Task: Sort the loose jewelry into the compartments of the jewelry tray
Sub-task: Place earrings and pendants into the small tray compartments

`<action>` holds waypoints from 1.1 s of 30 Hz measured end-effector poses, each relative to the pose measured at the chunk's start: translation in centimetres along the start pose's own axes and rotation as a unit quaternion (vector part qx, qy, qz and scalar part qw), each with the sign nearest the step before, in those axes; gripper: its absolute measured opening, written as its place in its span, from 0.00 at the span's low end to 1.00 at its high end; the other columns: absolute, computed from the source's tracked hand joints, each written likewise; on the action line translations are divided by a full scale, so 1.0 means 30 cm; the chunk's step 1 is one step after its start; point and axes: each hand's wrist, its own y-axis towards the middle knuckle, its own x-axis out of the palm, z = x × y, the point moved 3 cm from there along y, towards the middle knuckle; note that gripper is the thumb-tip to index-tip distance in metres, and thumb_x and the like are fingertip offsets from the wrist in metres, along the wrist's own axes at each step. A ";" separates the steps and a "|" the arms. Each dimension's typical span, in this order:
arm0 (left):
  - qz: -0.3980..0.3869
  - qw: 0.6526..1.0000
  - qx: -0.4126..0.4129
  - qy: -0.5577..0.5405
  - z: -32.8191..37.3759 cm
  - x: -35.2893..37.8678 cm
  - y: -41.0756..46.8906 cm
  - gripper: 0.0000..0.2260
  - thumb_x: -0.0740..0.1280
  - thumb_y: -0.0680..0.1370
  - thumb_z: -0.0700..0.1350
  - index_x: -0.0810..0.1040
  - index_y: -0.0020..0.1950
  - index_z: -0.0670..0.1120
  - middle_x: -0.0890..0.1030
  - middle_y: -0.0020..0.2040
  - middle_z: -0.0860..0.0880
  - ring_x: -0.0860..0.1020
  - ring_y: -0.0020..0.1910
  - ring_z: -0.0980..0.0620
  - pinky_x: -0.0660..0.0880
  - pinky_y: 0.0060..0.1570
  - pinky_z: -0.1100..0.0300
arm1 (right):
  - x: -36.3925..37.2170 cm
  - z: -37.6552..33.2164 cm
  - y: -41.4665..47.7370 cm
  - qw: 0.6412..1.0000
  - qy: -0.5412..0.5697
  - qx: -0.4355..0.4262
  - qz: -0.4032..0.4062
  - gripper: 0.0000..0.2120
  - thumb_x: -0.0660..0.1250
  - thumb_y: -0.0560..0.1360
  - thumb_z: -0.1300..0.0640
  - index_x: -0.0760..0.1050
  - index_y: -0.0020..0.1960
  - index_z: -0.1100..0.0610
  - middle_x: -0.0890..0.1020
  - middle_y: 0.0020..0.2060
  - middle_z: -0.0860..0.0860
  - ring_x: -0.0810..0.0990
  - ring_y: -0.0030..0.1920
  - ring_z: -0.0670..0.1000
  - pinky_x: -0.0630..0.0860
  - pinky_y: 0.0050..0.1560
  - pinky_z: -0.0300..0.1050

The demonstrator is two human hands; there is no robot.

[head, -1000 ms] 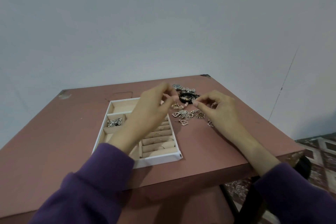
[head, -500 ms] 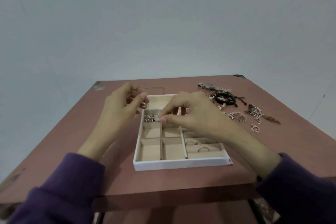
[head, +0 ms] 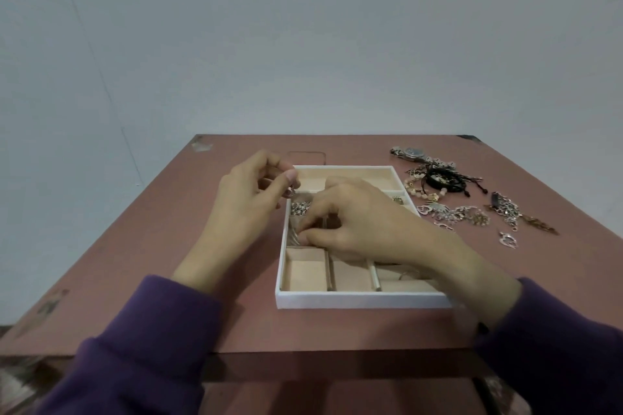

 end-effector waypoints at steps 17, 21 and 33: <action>-0.173 0.972 0.036 0.152 0.120 0.111 -0.051 0.02 0.69 0.74 0.45 0.80 0.41 0.48 0.83 0.35 0.54 0.75 0.29 0.65 0.68 0.31 0.75 | -0.147 0.263 -0.199 0.941 0.023 0.120 0.316 0.04 0.69 0.73 0.57 0.81 0.40 0.55 0.78 0.33 0.42 0.72 0.36 0.43 0.66 0.41 0.40; -0.217 0.961 0.030 0.166 0.128 0.127 -0.055 0.02 0.70 0.73 0.44 0.80 0.41 0.49 0.83 0.36 0.54 0.77 0.36 0.64 0.69 0.34 0.76 | -0.147 0.267 -0.198 0.942 0.012 0.125 0.311 0.05 0.69 0.73 0.58 0.82 0.41 0.57 0.80 0.33 0.49 0.72 0.37 0.46 0.65 0.39 0.36; -0.231 0.930 0.108 0.266 0.117 0.138 -0.045 0.03 0.71 0.71 0.47 0.83 0.43 0.51 0.81 0.41 0.53 0.72 0.40 0.59 0.65 0.39 0.75 | -0.152 0.260 -0.208 0.943 -0.008 0.121 0.309 0.05 0.69 0.73 0.58 0.81 0.41 0.58 0.79 0.33 0.48 0.72 0.37 0.47 0.63 0.39 0.33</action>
